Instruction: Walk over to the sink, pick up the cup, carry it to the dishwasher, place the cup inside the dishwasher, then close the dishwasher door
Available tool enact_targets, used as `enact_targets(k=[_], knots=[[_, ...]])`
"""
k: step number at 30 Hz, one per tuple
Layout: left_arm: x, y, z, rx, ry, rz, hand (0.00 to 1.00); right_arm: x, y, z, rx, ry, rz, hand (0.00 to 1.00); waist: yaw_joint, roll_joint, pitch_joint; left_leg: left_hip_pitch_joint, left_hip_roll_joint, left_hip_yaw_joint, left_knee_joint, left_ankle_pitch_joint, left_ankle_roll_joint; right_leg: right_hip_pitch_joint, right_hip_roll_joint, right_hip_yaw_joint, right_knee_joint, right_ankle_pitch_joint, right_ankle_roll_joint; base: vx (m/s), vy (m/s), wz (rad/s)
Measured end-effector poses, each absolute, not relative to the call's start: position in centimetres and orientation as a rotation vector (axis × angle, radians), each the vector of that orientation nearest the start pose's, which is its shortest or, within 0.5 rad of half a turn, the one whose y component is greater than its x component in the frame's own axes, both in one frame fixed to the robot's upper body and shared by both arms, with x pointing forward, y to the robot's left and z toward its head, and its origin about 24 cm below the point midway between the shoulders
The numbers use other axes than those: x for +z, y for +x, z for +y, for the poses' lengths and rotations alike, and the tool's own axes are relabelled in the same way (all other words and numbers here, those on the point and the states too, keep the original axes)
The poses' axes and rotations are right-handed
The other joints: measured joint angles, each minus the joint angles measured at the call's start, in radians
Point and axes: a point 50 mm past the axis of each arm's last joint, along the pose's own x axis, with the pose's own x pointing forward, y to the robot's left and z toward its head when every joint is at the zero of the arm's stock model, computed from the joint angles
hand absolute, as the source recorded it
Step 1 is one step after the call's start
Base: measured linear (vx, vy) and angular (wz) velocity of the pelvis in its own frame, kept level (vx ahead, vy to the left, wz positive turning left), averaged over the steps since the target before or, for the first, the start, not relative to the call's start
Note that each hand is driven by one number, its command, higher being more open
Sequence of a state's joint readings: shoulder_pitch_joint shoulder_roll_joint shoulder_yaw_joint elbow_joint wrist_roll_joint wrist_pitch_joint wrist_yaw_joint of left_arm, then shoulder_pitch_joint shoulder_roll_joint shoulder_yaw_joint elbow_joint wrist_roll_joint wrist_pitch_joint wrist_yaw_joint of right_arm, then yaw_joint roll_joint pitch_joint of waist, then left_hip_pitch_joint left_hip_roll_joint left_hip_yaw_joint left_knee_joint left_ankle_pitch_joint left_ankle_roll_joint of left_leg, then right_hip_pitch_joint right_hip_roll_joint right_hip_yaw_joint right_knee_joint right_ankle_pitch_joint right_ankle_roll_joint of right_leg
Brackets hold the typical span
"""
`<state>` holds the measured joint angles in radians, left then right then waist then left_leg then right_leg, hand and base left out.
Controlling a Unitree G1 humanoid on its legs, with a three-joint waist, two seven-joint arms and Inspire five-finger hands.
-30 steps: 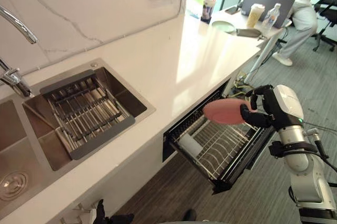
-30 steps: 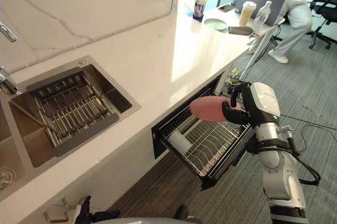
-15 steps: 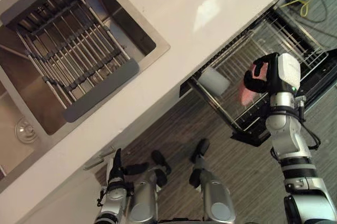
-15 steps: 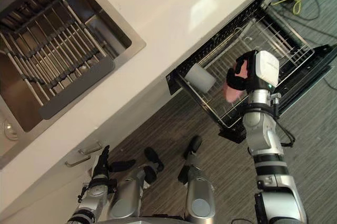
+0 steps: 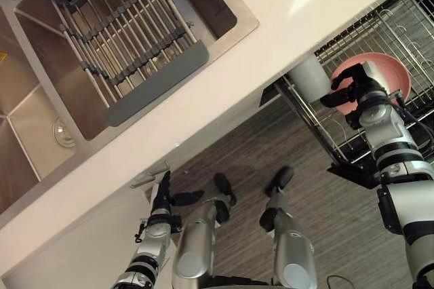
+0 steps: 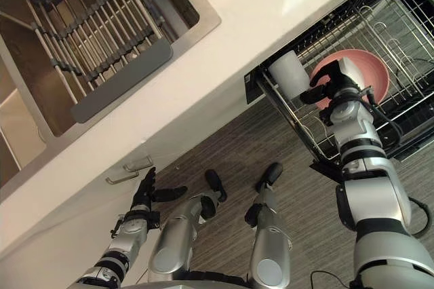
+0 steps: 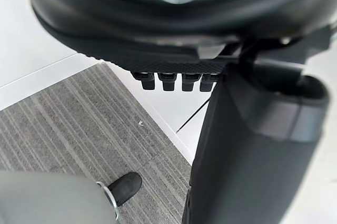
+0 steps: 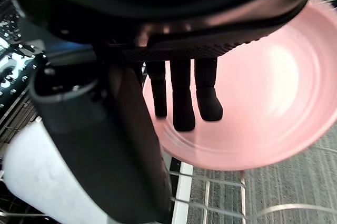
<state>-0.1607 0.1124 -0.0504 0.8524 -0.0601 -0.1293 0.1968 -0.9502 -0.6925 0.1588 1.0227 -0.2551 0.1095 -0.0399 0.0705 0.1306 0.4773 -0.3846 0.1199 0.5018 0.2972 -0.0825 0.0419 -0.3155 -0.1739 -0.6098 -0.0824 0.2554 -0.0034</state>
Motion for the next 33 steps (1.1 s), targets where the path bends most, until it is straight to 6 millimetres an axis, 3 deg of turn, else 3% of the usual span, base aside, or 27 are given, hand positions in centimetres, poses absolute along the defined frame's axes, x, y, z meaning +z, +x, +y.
enact_targets(k=[5,8,9,14,18,20,23,25,26,29,31,33], knots=[[-8.8,22.8,18.3,0.18,0.134,0.562,1.0,17.5,37.4,-32.5,-0.403,-0.754,0.157,1.0,-0.003,-0.003,0.0,0.076,0.0,-0.005,-0.016,-0.005,-0.003,0.078,0.003,-0.003,-0.001,-0.017,-0.003,0.02,0.098,0.04],[-9.7,21.0,19.2,0.215,0.129,0.608,1.0,16.9,35.9,-32.7,-0.414,-0.684,0.057,1.0,-0.01,-0.04,-0.029,0.144,0.0,0.009,-0.056,-0.009,-0.016,0.122,0.012,0.005,-0.002,-0.045,0.002,0.05,0.047,-0.13],[-10.4,19.7,19.8,0.238,0.134,0.656,1.0,16.5,34.9,-32.9,-0.421,-0.646,0.016,1.0,-0.025,-0.065,-0.048,0.181,0.003,0.015,-0.076,-0.006,-0.028,0.148,0.016,0.007,-0.002,-0.057,0.006,0.1,0.037,-0.16],[-12.9,14.5,20.9,0.258,0.179,0.839,1.0,14.5,30.8,-35.4,-0.522,-0.494,-0.024,1.0,-0.065,-0.138,-0.169,0.313,0.016,0.057,-0.141,-0.009,-0.06,0.232,0.044,0.033,-0.002,-0.089,0.028,0.15,0.046,-0.22],[-14.0,12.0,21.1,0.264,0.181,0.921,1.0,12.8,27.4,-38.1,-0.642,-0.441,0.016,1.0,-0.095,-0.149,-0.272,0.422,0.013,0.083,-0.199,-0.007,-0.07,0.3,0.06,0.034,-0.001,-0.091,0.029,0.11,0.121,-0.21],[-14.7,10.0,21.0,0.284,0.157,0.973,1.0,10.6,24.1,-40.6,-0.753,-0.386,0.098,1.0,-0.117,-0.155,-0.351,0.474,0.007,0.084,-0.243,-0.008,-0.072,0.334,0.067,0.024,-0.001,-0.092,0.028,0.08,0.141,0.0],[-15.2,8.9,21.4,0.301,0.128,1.019,1.0,7.2,20.7,-42.7,-0.865,-0.23,0.215,1.0,-0.138,-0.171,-0.389,0.513,0.0,0.082,-0.262,-0.007,-0.073,0.367,0.066,0.002,-0.001,-0.093,0.026,0.02,0.097,0.05],[-15.3,8.6,21.7,0.312,0.122,1.03,1.0,4.5,19.3,-42.6,-0.892,-0.127,0.295,1.0,-0.149,-0.177,-0.394,0.52,-0.005,0.085,-0.267,-0.007,-0.073,0.373,0.063,0.0,-0.001,-0.095,0.026,-0.07,0.049,-0.06],[-15.2,8.6,21.8,0.309,0.126,1.026,1.0,2.9,18.7,-42.3,-0.897,-0.071,0.354,0.0,-0.157,-0.177,-0.393,0.509,-0.016,0.085,-0.268,-0.007,-0.073,0.362,0.053,0.0,0.0,-0.105,0.026,-0.11,0.042,-0.1],[-15.0,9.9,21.6,0.301,0.118,0.99,1.0,0.1,18.2,-41.3,-0.907,0.069,0.448,0.0,-0.166,-0.17,-0.376,0.432,-0.038,0.084,-0.262,-0.004,-0.067,0.284,0.024,0.0,0.011,-0.116,0.035,-0.18,0.021,-0.06],[-14.4,12.2,21.3,0.297,0.088,0.925,1.0,-1.4,19.0,-40.3,-0.91,0.215,0.483,0.0,-0.167,-0.138,-0.287,0.369,-0.038,0.08,-0.245,0.006,-0.06,0.207,0.002,0.005,0.066,-0.125,0.023,-0.21,0.011,0.06],[-13.8,14.0,21.2,0.34,0.039,0.872,1.0,-1.5,21.2,-39.0,-0.877,0.336,0.451,0.0,-0.165,-0.086,-0.189,0.291,-0.034,0.079,-0.223,0.024,-0.05,0.124,-0.009,0.007,0.093,-0.125,0.012,-0.22,-0.016,0.04]])
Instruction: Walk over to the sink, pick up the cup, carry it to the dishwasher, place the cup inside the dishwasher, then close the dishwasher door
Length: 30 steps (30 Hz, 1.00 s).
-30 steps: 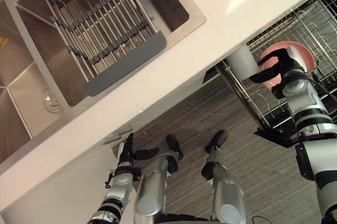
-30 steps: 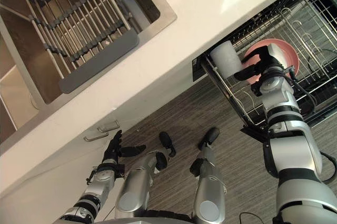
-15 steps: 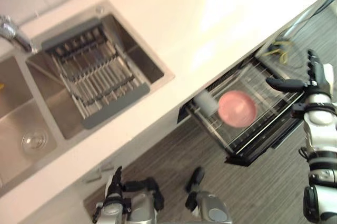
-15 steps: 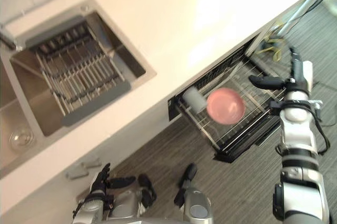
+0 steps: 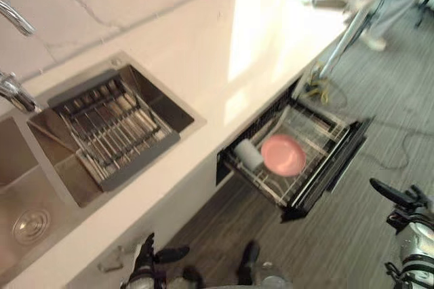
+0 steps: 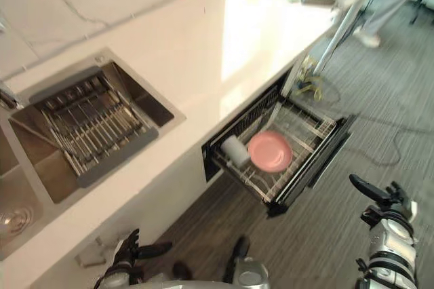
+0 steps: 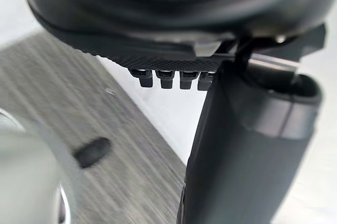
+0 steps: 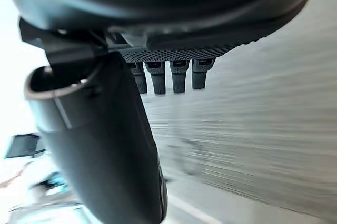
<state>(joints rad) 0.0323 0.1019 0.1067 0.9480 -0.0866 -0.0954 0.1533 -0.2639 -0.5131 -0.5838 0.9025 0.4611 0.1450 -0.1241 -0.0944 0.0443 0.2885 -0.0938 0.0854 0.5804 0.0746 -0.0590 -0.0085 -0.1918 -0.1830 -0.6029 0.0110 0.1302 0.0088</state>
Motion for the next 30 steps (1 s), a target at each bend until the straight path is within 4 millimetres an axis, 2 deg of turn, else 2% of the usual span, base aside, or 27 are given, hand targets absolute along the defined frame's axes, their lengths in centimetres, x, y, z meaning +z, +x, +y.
enact_targets(k=[2,3,4,5,7,10,15,16,18,22,24,25,28,30], knots=[[-13.4,14.9,21.3,0.376,0.013,0.843,1.0,-0.6,23.1,-38.3,-0.835,0.394,0.397,0.0,0.007,0.043,0.071,-0.041,0.0,-0.001,-0.001,0.024,-0.005,-0.043,-0.001,0.0,0.006,0.006,-0.012,-0.12,-0.029,0.03],[-13.4,15.1,21.3,0.384,0.008,0.835,1.0,-0.2,23.8,-38.2,-0.822,0.402,0.381,0.0,0.011,0.055,0.089,-0.052,0.0,-0.001,-0.003,0.032,-0.004,-0.057,-0.001,0.0,0.008,0.008,-0.016,-0.1,-0.027,0.04],[-13.2,15.5,21.2,0.393,0.005,0.821,1.0,0.9,25.2,-37.9,-0.792,0.412,0.333,0.0,0.026,0.081,0.125,-0.068,0.0,-0.001,-0.016,0.05,-0.006,-0.079,0.001,-0.001,0.012,0.014,-0.027,-0.06,-0.01,0.05],[-13.1,15.6,21.2,0.394,-0.003,0.813,1.0,1.6,26.1,-37.6,-0.769,0.406,0.303,0.0,0.031,0.09,0.138,-0.074,-0.001,-0.004,-0.024,0.06,-0.002,-0.09,0.001,-0.003,0.019,0.017,-0.034,-0.05,0.0,0.05],[-13.1,15.7,20.8,0.379,-0.005,0.809,1.0,3.1,27.8,-37.0,-0.736,0.374,0.251,0.0,0.045,0.1,0.145,-0.084,-0.004,-0.007,-0.035,0.076,0.003,-0.108,-0.005,-0.004,0.036,0.013,-0.039,-0.01,0.049,0.09],[-12.9,16.3,19.5,0.322,-0.002,0.777,1.0,5.7,28.7,-38.4,-0.731,0.256,0.209,0.0,0.056,0.121,0.159,-0.095,-0.021,-0.028,-0.035,0.084,0.013,-0.122,-0.029,-0.012,0.062,0.008,-0.038,-0.02,0.089,0.14],[-12.3,17.2,18.0,0.298,-0.045,0.716,1.0,9.5,30.9,-38.3,-0.687,0.088,0.152,0.0,0.055,0.181,0.18,-0.102,-0.054,-0.079,-0.041,0.095,0.035,-0.138,-0.088,-0.039,0.142,-0.021,-0.032,-0.05,0.081,0.25],[-12.1,17.4,17.8,0.295,-0.054,0.701,1.0,10.5,31.6,-38.0,-0.668,0.037,0.14,0.0,0.056,0.197,0.182,-0.102,-0.06,-0.099,-0.051,0.099,0.037,-0.138,-0.102,-0.055,0.165,-0.034,-0.032,-0.05,0.022,0.35],[-11.8,17.7,17.6,0.292,-0.062,0.676,1.0,11.7,32.6,-37.3,-0.652,-0.027,0.125,0.0,0.065,0.21,0.175,-0.102,-0.07,-0.129,-0.075,0.119,0.032,-0.143,-0.125,-0.083,0.206,-0.062,-0.031,-0.05,0.006,0.52],[-11.6,17.7,17.0,0.276,-0.072,0.648,1.0,13.2,33.6,-37.1,-0.674,-0.066,0.131,0.0,0.103,0.218,0.17,-0.089,-0.091,-0.212,-0.111,0.167,0.021,-0.145,-0.207,-0.155,0.361,-0.168,-0.033,0.0,-0.053,0.72],[-12.0,16.6,16.5,0.286,-0.123,0.672,1.0,14.5,34.2,-37.2,-0.672,-0.138,0.135,0.0,0.114,0.221,0.167,-0.078,-0.105,-0.246,-0.123,0.191,0.024,-0.145,-0.26,-0.183,0.458,-0.229,-0.036,0.04,-0.102,0.55],[-12.2,16.3,16.4,0.283,-0.133,0.68,1.0,14.8,34.3,-37.1,-0.668,-0.164,0.134,1.0,0.117,0.221,0.167,-0.075,-0.107,-0.25,-0.123,0.193,0.021,-0.143,-0.269,-0.186,0.476,-0.241,-0.035,0.06,-0.113,0.36],[-12.7,15.3,15.4,0.248,-0.181,0.71,1.0,15.4,34.7,-36.9,-0.65,-0.263,0.15,1.0,0.122,0.236,0.156,-0.05,-0.106,-0.274,-0.123,0.198,0.016,-0.111,-0.292,-0.216,0.53,-0.29,-0.03,0.08,-0.119,0.24],[-12.9,14.8,14.6,0.222,-0.218,0.724,1.0,15.1,34.9,-36.5,-0.607,-0.297,0.173,1.0,0.125,0.245,0.15,-0.02,-0.1,-0.276,-0.125,0.198,0.016,-0.071,-0.29,-0.235,0.533,-0.306,-0.025,0.08,-0.111,0.1]])
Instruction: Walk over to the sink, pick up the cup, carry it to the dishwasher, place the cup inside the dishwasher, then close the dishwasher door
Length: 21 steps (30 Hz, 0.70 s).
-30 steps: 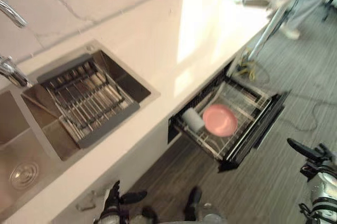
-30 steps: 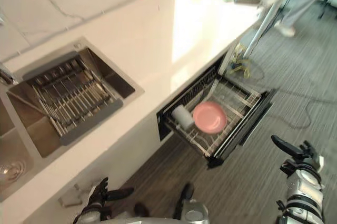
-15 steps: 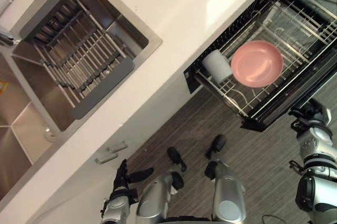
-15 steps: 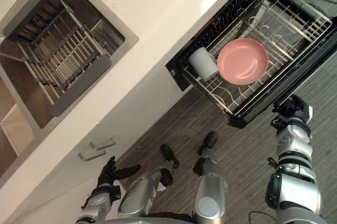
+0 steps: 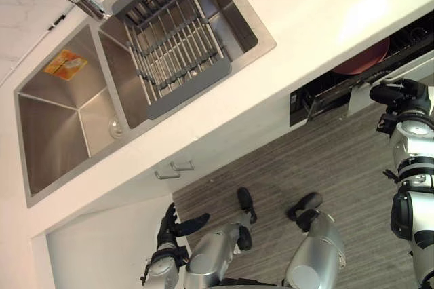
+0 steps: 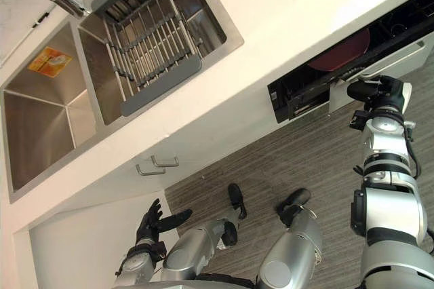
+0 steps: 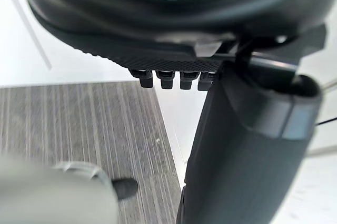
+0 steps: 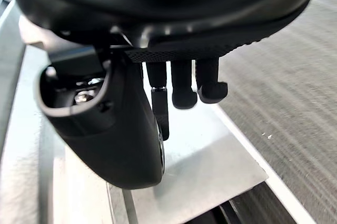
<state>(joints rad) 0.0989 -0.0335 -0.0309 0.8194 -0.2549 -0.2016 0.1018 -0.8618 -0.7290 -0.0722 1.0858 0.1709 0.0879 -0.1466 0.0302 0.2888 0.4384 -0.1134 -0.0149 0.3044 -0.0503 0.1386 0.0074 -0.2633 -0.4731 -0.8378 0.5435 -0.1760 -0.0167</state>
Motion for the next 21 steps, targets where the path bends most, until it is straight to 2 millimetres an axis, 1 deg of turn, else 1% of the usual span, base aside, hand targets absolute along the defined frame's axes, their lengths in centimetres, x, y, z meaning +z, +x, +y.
enact_targets(k=[2,3,6,7,8,9,10,11,12,13,14,15,16,17,18,19,20,21], knots=[[-12.9,14.7,13.6,0.162,-0.238,0.728,1.0,14.6,35.2,-35.9,-0.55,-0.304,0.195,1.0,0.0,0.011,-0.009,0.022,0.009,0.0,-0.001,-0.001,-0.001,0.035,0.013,-0.017,-0.011,-0.009,0.004,0.06,-0.095,0.05],[-12.9,14.7,13.4,0.149,-0.238,0.728,1.0,14.4,35.3,-35.8,-0.546,-0.299,0.202,1.0,0.0,0.012,-0.009,0.025,0.013,0.001,-0.001,-0.002,-0.002,0.039,0.02,-0.018,-0.017,-0.009,0.005,0.06,-0.096,0.0],[-13.1,14.6,13.4,0.134,-0.247,0.737,1.0,12.2,34.7,-35.3,-0.486,-0.271,0.227,1.0,0.005,0.011,-0.01,0.05,0.038,0.005,-0.011,-0.013,-0.019,0.07,0.056,-0.028,-0.045,-0.009,0.005,0.03,-0.073,-0.02],[-13.2,14.5,13.4,0.137,-0.251,0.741,1.0,10.9,33.9,-35.2,-0.47,-0.242,0.212,1.0,0.008,0.007,-0.016,0.06,0.045,0.01,-0.013,-0.017,-0.024,0.087,0.068,-0.035,-0.057,-0.009,0.005,0.01,-0.055,0.06],[-13.4,14.3,13.5,0.15,-0.261,0.753,1.0,9.0,33.0,-35.0,-0.459,-0.186,0.201,1.0,0.008,-0.005,-0.027,0.064,0.052,0.014,-0.014,-0.02,-0.028,0.099,0.08,-0.044,-0.07,-0.008,0.007,0.01,-0.048,0.1],[-13.5,14.1,13.6,0.157,-0.263,0.762,1.0,7.9,32.4,-34.7,-0.454,-0.157,0.204,1.0,0.007,-0.014,-0.033,0.065,0.056,0.016,-0.013,-0.02,-0.03,0.106,0.084,-0.049,-0.078,-0.006,0.009,0.03,-0.051,0.1],[-13.7,13.9,13.9,0.172,-0.266,0.772,1.0,5.3,31.0,-34.2,-0.444,-0.116,0.228,1.0,0.007,-0.029,-0.047,0.078,0.067,0.027,-0.013,-0.029,-0.044,0.126,0.099,-0.053,-0.092,-0.003,0.012,0.05,-0.048,-0.01],[-13.8,13.7,14.4,0.194,-0.269,0.778,1.0,2.5,29.3,-33.3,-0.431,-0.074,0.274,1.0,0.008,-0.057,-0.061,0.094,0.074,0.038,-0.013,-0.034,-0.051,0.144,0.113,-0.052,-0.109,0.0,0.015,0.05,-0.047,-0.08],[-13.9,13.5,14.7,0.204,-0.263,0.785,1.0,0.9,28.3,-32.8,-0.426,-0.037,0.303,1.0,0.008,-0.073,-0.073,0.098,0.078,0.042,-0.012,-0.038,-0.056,0.149,0.119,-0.051,-0.117,0.002,0.017,0.05,-0.041,-0.16],[-14.1,13.3,15.5,0.22,-0.247,0.793,1.0,-2.1,26.2,-31.8,-0.424,0.04,0.367,1.0,0.006,-0.106,-0.092,0.108,0.087,0.048,-0.014,-0.046,-0.064,0.161,0.137,-0.049,-0.139,0.009,0.02,0.04,-0.032,-0.15],[-14.1,13.1,15.9,0.23,-0.241,0.797,1.0,-3.5,25.0,-31.3,-0.429,0.082,0.398,1.0,0.005,-0.123,-0.1,0.114,0.09,0.051,-0.016,-0.048,-0.066,0.167,0.145,-0.047,-0.15,0.013,0.021,0.06,-0.034,-0.17],[-14.2,12.9,16.6,0.243,-0.225,0.805,1.0,-6.1,22.3,-30.6,-0.449,0.138,0.465,1.0,0.002,-0.147,-0.12,0.126,0.094,0.056,-0.024,-0.052,-0.067,0.18,0.159,-0.045,-0.171,0.022,0.026,0.07,-0.014,-0.14],[-14.4,12.6,17.3,0.264,-0.22,0.816,1.0,-8.4,19.3,-30.0,-0.495,0.217,0.529,1.0,-0.004,-0.177,-0.139,0.135,0.094,0.059,-0.039,-0.054,-0.065,0.188,0.168,-0.044,-0.187,0.03,0.032,0.06,-0.003,-0.1],[-14.4,12.5,17.6,0.277,-0.217,0.818,1.0,-9.4,18.0,-29.6,-0.518,0.249,0.56,1.0,-0.009,-0.187,-0.145,0.142,0.094,0.06,-0.039,-0.059,-0.066,0.195,0.169,-0.044,-0.192,0.033,0.035,0.08,0.034,-0.07],[-14.6,11.9,18.5,0.311,-0.212,0.84,1.0,-11.8,13.9,-28.3,-0.568,0.292,0.647,1.0,-0.023,-0.218,-0.161,0.163,0.092,0.06,-0.041,-0.078,-0.063,0.219,0.17,-0.038,-0.193,0.044,0.05,0.06,0.047,-0.04],[-14.7,11.8,18.6,0.317,-0.21,0.848,1.0,-12.3,12.7,-28.0,-0.58,0.302,0.676,1.0,-0.026,-0.225,-0.169,0.17,0.092,0.06,-0.041,-0.085,-0.057,0.223,0.168,-0.034,-0.189,0.049,0.057,0.07,0.06,-0.01],[-14.8,11.6,18.8,0.322,-0.208,0.861,1.0,-13.1,11.0,-27.3,-0.592,0.313,0.715,1.0,-0.03,-0.232,-0.177,0.18,0.092,0.057,-0.041,-0.093,-0.05,0.229,0.162,-0.026,-0.175,0.058,0.062,0.05,0.052,0.03],[-14.9,11.5,18.8,0.323,-0.206,0.869,1.0,-13.5,10.0,-26.9,-0.596,0.321,0.742,1.0,-0.03,-0.236,-0.182,0.186,0.092,0.055,-0.041,-0.097,-0.048,0.229,0.156,-0.017,-0.158,0.064,0.065,0.06,0.076,0.1]])
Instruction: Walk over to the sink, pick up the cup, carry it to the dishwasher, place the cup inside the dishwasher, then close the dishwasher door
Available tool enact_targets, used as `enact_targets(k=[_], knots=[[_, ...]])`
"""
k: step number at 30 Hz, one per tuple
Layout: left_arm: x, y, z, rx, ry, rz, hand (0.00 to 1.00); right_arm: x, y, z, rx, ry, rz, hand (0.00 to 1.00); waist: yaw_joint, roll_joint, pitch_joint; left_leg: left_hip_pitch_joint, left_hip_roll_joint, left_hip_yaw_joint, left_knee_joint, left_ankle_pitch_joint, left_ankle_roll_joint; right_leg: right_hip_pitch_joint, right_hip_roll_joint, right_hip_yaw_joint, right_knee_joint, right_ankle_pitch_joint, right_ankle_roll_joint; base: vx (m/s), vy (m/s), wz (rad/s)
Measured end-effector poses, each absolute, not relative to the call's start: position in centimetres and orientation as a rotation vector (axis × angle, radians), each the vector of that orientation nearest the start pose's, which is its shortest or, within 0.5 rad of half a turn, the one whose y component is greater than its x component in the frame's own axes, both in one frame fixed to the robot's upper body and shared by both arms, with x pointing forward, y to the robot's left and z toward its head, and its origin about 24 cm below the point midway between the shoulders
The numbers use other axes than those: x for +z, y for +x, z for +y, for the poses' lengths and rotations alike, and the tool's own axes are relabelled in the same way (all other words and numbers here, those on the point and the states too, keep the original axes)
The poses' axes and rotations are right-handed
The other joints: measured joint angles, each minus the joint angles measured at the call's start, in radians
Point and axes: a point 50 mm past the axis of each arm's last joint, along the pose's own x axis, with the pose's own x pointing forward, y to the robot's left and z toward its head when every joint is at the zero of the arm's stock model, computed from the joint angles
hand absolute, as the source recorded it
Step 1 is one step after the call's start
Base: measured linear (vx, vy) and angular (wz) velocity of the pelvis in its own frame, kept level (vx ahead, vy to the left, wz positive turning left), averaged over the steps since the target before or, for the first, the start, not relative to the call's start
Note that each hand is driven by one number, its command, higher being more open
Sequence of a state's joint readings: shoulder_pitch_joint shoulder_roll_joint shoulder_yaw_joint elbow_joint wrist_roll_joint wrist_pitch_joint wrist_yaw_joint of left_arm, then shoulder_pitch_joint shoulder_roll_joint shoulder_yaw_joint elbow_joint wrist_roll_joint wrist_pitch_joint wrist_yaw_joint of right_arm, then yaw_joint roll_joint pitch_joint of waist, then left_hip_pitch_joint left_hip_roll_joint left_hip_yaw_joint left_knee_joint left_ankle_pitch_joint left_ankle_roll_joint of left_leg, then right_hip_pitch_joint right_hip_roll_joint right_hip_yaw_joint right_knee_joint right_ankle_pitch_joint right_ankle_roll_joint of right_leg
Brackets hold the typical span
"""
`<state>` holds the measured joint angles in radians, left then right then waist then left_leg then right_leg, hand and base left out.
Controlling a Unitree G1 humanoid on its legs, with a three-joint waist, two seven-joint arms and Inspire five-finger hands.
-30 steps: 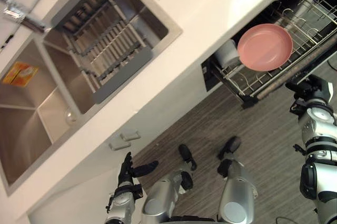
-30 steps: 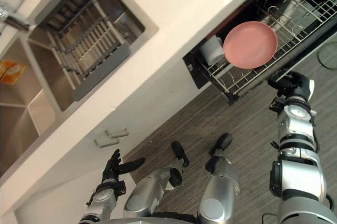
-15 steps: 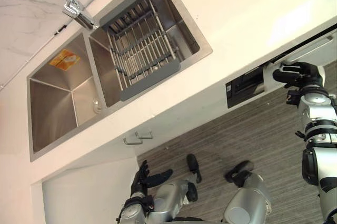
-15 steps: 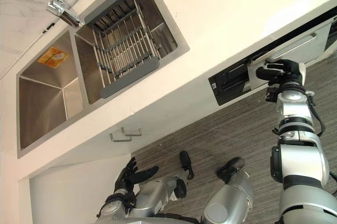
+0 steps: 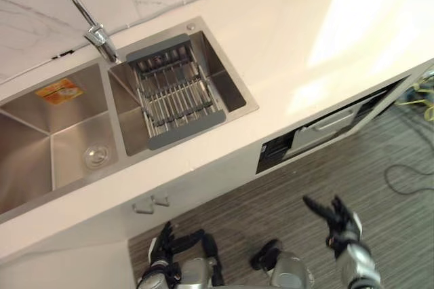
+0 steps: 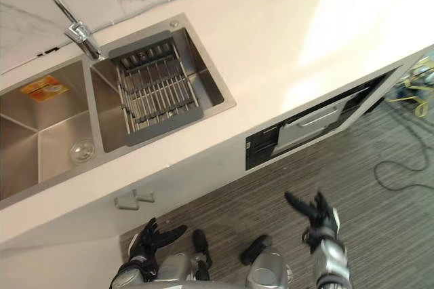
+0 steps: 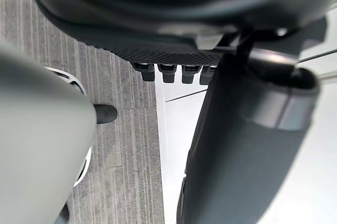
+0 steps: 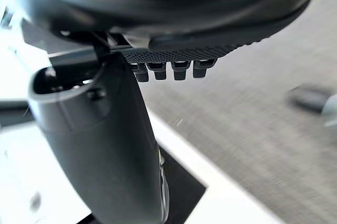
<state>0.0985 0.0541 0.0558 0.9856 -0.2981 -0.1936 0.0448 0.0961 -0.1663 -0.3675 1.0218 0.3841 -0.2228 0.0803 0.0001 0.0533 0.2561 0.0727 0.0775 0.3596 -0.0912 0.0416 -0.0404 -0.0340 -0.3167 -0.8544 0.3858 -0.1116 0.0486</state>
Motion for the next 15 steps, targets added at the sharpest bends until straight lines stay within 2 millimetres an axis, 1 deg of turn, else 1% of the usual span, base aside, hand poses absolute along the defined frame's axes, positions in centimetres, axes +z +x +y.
enact_targets(k=[1,2,3,4,5,6,7,8,9,10,11,12,13,15], knots=[[-15.0,11.3,18.9,0.327,-0.206,0.883,1.0,-14.3,8.3,-26.0,-0.6,0.339,0.795,1.0,-0.002,-0.005,-0.008,0.013,0.001,-0.008,0.0,-0.006,0.005,-0.002,-0.017,0.024,0.049,0.013,0.001,0.09,0.115,0.25],[-15.1,11.0,18.9,0.329,-0.205,0.901,1.0,-14.9,6.8,-25.1,-0.597,0.354,0.844,1.0,-0.005,-0.008,-0.023,0.022,0.0,-0.023,0.001,-0.011,0.01,-0.017,-0.04,0.053,0.115,0.033,-0.02,0.09,0.116,0.31],[-15.2,10.9,19.0,0.331,-0.206,0.91,1.0,-15.1,6.3,-24.6,-0.594,0.364,0.86,1.0,-0.005,-0.008,-0.03,0.024,0.0,-0.032,0.001,-0.014,0.012,-0.03,-0.051,0.076,0.154,0.046,-0.039,0.08,0.118,0.43],[-15.3,10.7,19.0,0.334,-0.204,0.923,1.0,-15.5,5.9,-23.5,-0.585,0.387,0.879,1.0,-0.012,-0.011,-0.034,0.033,-0.001,-0.053,0.002,-0.018,0.018,-0.057,-0.052,0.171,0.214,0.077,-0.071,0.05,0.092,0.55],[-15.4,10.4,19.2,0.333,-0.196,0.937,1.0,-15.7,5.7,-22.8,-0.593,0.418,0.879,1.0,-0.025,-0.018,-0.038,0.043,-0.003,-0.084,0.003,-0.021,0.024,-0.073,-0.035,0.291,0.245,0.103,-0.064,0.05,0.079,0.64],[-15.4,10.3,19.1,0.326,-0.187,0.946,1.0,-15.7,5.5,-22.6,-0.598,0.422,0.878,1.0,-0.031,-0.019,-0.044,0.047,-0.001,-0.105,0.003,-0.021,0.032,-0.081,-0.013,0.353,0.243,0.094,-0.049,0.08,0.025,0.81],[-15.6,10.0,19.3,0.331,-0.179,0.963,1.0,-15.8,5.3,-22.3,-0.602,0.423,0.887,1.0,-0.044,-0.013,-0.058,0.038,0.015,-0.144,0.008,-0.021,0.036,-0.078,0.076,0.459,0.174,0.035,-0.009,0.09,-0.036,0.89],[-15.6,10.1,19.5,0.34,-0.174,0.97,1.0,-15.8,5.2,-22.2,-0.613,0.418,0.884,1.0,-0.048,-0.012,-0.061,0.027,0.033,-0.183,0.012,-0.019,0.039,-0.066,0.176,0.557,0.058,-0.001,-0.003,0.08,-0.063,0.92],[-15.6,10.2,19.6,0.344,-0.174,0.97,1.0,-15.8,5.2,-22.1,-0.621,0.413,0.876,1.0,-0.048,-0.016,-0.063,0.02,0.038,-0.203,0.014,-0.018,0.039,-0.057,0.218,0.595,-0.014,-0.004,-0.004,0.07,-0.096,0.94],[-15.6,10.1,19.8,0.36,-0.176,0.973,1.0,-15.8,5.1,-21.7,-0.635,0.414,0.871,1.0,-0.048,-0.038,-0.074,0.005,0.031,-0.234,0.015,-0.012,0.03,-0.041,0.266,0.655,-0.174,0.01,-0.001,0.09,-0.122,0.86],[-15.5,9.8,20.9,0.383,-0.158,0.974,1.0,-16.0,4.8,-20.9,-0.63,0.428,0.886,1.0,-0.043,-0.101,-0.096,-0.002,-0.012,-0.249,0.006,-0.002,0.009,-0.033,0.254,0.696,-0.274,0.108,-0.015,0.11,-0.135,0.79],[-15.6,9.6,21.2,0.4,-0.157,0.988,1.0,-16.1,5.0,-20.8,-0.622,0.431,0.89,1.0,-0.043,-0.096,-0.091,0.007,-0.004,-0.259,0.002,-0.003,0.003,-0.022,0.258,0.679,-0.263,0.103,-0.023,0.19,-0.14,0.59],[-15.8,9.1,20.9,0.42,-0.179,1.0,1.0,-16.1,5.2,-20.6,-0.614,0.441,0.886,1.0,-0.042,-0.086,-0.101,0.017,0.013,-0.215,0.002,-0.006,-0.003,-0.009,0.266,0.667,-0.261,0.094,-0.026,0.18,-0.098,0.35],[-15.9,8.9,20.7,0.457,-0.214,0.989,1.0,-16.1,5.9,-20.4,-0.587,0.468,0.879,1.0,-0.034,-0.08,-0.106,0.039,0.024,-0.211,0.001,-0.007,-0.015,0.028,0.276,0.653,-0.282,0.083,-0.029,0.12,-0.06,0.18]])
